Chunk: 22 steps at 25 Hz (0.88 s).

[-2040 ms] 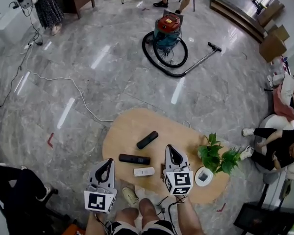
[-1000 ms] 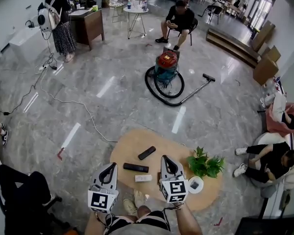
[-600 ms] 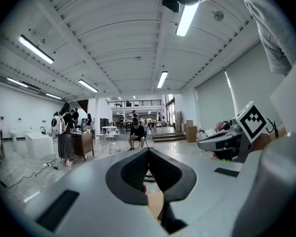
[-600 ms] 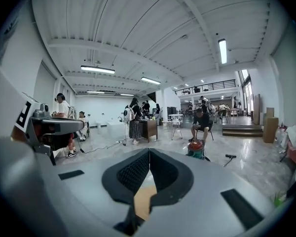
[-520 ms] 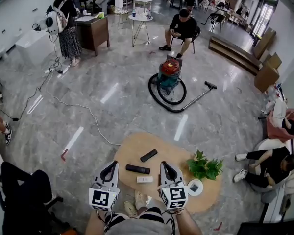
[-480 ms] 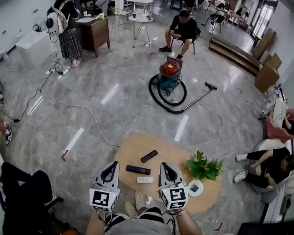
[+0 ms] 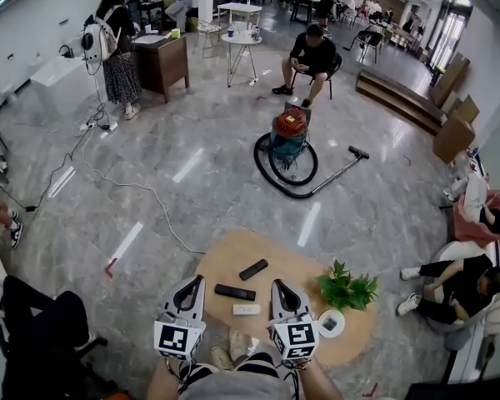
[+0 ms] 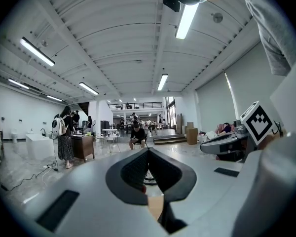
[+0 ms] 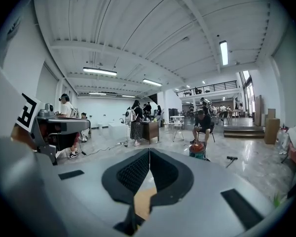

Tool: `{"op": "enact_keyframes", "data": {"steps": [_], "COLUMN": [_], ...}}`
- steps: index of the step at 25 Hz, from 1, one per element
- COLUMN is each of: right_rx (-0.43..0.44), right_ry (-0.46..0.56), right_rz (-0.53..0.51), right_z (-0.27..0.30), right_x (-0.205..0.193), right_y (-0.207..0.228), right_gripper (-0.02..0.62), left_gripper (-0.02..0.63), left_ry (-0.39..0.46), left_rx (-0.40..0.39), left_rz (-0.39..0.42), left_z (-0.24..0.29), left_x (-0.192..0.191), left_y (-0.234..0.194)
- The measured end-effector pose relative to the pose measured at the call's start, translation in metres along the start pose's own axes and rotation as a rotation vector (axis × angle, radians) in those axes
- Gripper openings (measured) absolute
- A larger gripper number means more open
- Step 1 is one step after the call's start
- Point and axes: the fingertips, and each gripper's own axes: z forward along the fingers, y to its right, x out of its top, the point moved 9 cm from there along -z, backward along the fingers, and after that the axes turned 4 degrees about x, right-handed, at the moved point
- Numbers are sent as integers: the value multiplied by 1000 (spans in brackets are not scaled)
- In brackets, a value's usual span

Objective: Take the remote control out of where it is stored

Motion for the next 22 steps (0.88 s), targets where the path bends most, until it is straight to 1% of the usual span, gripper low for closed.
{"op": "enact_keyframes", "data": {"steps": [2, 6, 11, 14, 22], "right_rx": [1, 3, 4, 3, 13], "right_ry": [4, 1, -4, -6, -6], "right_rz": [-4, -1, 1, 5, 5], "right_z": [1, 1, 4, 3, 8], "right_x": [1, -1, -2, 2, 0], "right_y": [0, 3, -1, -2, -8], "right_gripper": [8, 8, 9, 8, 8], "left_gripper": [5, 5, 5, 5, 5], "left_ry": [1, 0, -3, -6, -2], "left_rx": [3, -3, 2, -2, 2], "left_rz": [-2, -7, -14, -18, -5], "left_z": [0, 0, -1, -3, -5], "left_x": [2, -8, -2, -5, -1], "left_y": [1, 4, 0, -1, -5]}}
